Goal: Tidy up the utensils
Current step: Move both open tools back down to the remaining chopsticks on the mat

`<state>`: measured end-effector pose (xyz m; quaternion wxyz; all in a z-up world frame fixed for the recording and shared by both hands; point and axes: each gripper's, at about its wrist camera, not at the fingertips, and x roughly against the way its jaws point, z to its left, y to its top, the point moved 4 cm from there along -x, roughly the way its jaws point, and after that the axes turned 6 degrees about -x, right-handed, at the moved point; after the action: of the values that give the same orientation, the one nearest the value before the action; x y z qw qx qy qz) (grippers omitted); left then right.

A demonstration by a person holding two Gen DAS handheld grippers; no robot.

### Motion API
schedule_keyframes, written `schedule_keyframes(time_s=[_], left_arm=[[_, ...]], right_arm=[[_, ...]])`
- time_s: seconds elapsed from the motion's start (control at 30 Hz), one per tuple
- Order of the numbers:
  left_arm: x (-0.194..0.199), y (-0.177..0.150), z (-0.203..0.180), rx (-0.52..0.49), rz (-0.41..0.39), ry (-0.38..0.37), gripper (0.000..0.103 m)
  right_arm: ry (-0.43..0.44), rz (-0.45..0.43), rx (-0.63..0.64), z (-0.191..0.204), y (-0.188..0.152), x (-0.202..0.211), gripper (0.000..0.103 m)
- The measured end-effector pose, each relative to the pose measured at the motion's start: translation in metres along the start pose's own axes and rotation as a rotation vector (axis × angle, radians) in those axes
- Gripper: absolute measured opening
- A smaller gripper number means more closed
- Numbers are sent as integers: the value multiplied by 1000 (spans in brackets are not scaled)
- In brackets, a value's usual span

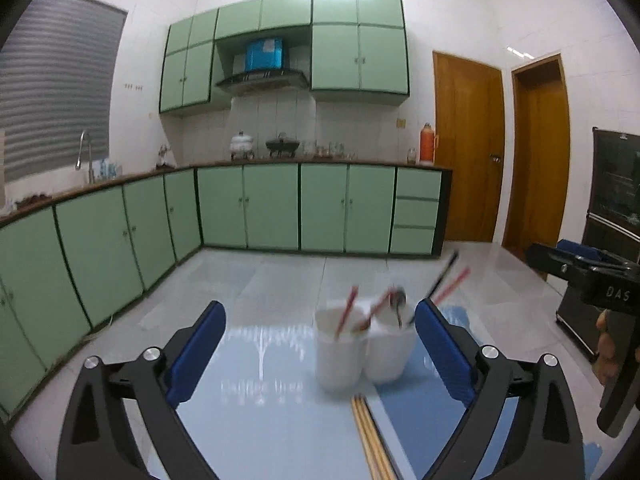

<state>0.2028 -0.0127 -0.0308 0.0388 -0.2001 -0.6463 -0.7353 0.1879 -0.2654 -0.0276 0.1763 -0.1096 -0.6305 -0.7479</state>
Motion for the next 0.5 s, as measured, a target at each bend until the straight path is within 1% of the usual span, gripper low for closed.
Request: schedule_keyframes(time_s=[0.17,0.27,0.4,0.5], left_arm=[[11,-45,5,27,90,15,94],[16,-74,6,41,146,28,94],[18,-103,4,15,189,55,94],[20,-126,0,-1,215,58,94]], right_arm=[[-9,63,-29,1,-48,10,98],[-28,101,-54,-1,-76,11,98],[-51,133,-89,-2,-115,12,98],[-69,140,-92,1,-139,11,98]])
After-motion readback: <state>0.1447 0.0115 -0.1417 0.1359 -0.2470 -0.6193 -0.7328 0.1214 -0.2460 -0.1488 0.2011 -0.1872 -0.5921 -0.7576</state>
